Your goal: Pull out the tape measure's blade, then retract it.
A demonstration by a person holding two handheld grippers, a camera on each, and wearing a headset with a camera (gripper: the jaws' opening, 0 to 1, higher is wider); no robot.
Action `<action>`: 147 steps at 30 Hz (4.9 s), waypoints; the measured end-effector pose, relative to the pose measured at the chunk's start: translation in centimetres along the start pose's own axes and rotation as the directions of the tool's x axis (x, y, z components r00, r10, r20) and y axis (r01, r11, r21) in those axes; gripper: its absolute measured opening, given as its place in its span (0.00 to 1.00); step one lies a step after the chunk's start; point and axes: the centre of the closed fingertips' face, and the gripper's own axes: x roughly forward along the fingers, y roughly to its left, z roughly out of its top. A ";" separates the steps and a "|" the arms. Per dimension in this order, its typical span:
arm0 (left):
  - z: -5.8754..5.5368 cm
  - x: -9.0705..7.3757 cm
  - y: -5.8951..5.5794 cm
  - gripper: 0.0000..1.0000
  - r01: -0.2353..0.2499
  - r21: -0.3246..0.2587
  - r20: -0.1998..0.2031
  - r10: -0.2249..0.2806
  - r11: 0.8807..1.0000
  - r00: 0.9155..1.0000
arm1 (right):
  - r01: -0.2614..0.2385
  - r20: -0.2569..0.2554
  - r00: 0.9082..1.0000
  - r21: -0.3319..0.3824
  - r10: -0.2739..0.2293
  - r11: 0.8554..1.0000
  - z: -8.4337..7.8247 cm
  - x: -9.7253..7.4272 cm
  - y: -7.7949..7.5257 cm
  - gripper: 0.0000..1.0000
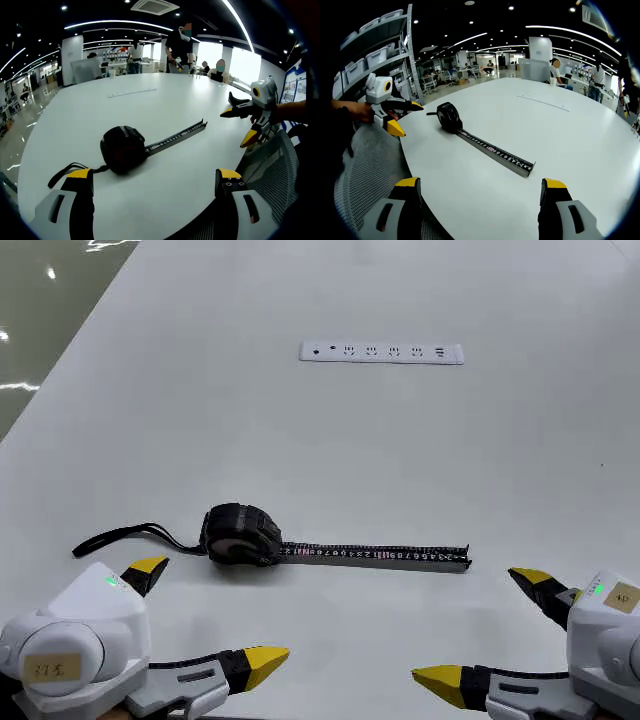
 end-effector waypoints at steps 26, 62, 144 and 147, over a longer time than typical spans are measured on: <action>0.2 -0.8 -0.8 0.99 -0.043 -0.055 0.012 0.044 0.998 0.999 | 0.014 0.028 0.999 0.032 -0.014 0.999 0.7 0.0 1.0 0.99; 1.2 -0.3 -0.1 0.99 -0.086 -0.088 -0.017 0.084 0.992 0.996 | -0.043 0.017 0.999 0.005 0.043 0.999 0.8 0.0 0.5 0.99; 3.0 7.3 4.8 0.80 -0.223 -0.289 -0.079 0.209 0.931 0.975 | -0.271 -0.206 0.955 -0.332 0.211 0.903 0.1 4.0 -7.6 0.35; 2.8 7.5 5.0 0.78 -0.235 -0.294 -0.089 0.218 0.926 0.972 | -0.284 -0.216 0.952 -0.348 0.218 0.893 0.2 4.1 -7.7 0.32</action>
